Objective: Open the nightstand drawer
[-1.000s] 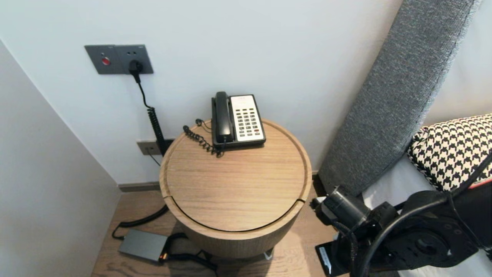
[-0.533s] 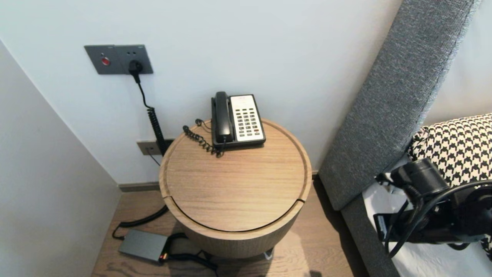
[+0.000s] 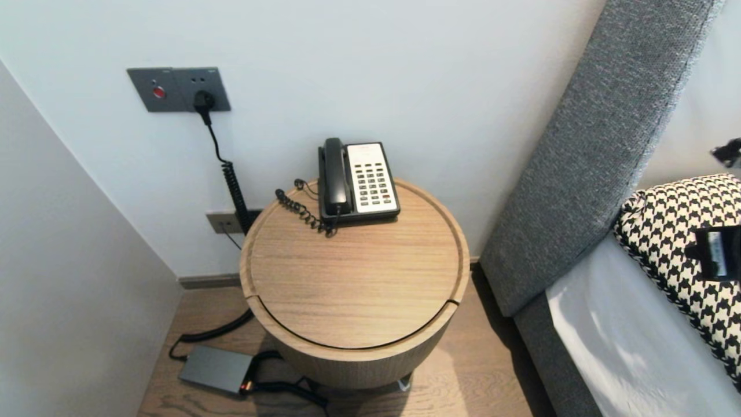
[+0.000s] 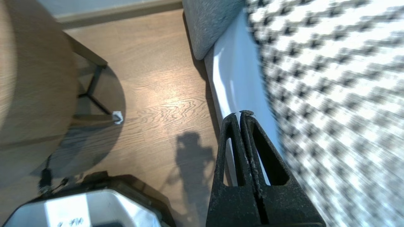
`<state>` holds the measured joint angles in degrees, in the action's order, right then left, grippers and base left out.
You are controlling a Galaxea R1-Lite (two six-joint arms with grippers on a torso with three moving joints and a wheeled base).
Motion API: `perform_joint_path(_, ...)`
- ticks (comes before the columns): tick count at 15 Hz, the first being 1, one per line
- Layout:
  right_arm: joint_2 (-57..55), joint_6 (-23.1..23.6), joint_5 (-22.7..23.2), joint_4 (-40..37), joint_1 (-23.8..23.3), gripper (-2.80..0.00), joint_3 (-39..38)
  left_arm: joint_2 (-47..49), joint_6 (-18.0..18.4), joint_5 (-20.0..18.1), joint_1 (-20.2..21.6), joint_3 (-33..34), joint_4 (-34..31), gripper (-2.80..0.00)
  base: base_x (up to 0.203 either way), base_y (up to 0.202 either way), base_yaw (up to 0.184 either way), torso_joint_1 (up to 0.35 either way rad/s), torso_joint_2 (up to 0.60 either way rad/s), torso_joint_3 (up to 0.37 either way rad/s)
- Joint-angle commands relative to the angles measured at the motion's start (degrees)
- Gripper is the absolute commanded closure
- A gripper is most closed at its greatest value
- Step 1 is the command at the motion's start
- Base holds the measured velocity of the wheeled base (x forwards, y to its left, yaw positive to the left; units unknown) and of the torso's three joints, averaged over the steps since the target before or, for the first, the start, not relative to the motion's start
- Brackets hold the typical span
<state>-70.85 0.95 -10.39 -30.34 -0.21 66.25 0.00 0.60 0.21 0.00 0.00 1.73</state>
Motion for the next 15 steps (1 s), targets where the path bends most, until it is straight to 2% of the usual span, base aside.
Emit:
perform_joint_path(1,10.0,0.1,-0.1,-11.8,0.0,0.00,7.1,-0.1,0.0,0.1,0.0,0.7,0.0,0.00,0.000,0.000,0.000,0.000,0.00,0.000)
perform_joint_path(4,20.6,0.3,-0.4,-18.8,-0.2,0.00,9.4,-0.1,0.0,0.0,0.0,0.7,0.0,0.00,0.000,0.000,0.000,0.000,0.00,0.000)
perform_joint_path(7,31.8,0.4,-0.2,-23.8,-0.6,0.00,7.7,-0.1,0.0,0.0,0.0,0.7,0.0,0.00,0.000,0.000,0.000,0.000,0.00,0.000)
perform_joint_path(9,39.6,0.3,-0.4,-25.5,-1.4,0.00,2.8,-0.1,0.0,0.1,0.0,0.7,0.0,0.00,0.000,0.000,0.000,0.000,0.00,0.000)
perform_joint_path(12,49.5,0.2,0.3,-26.2,-5.5,0.00,-7.1,-0.1,0.0,0.1,0.0,0.7,0.0,0.00,0.000,0.000,0.000,0.000,0.00,0.000)
perform_joint_path(15,54.3,-0.9,4.4,-23.5,-7.7,0.00,-18.3,-0.1,0.0,0.0,0.0,0.7,0.0,0.00,0.000,0.000,0.000,0.000,0.00,0.000)
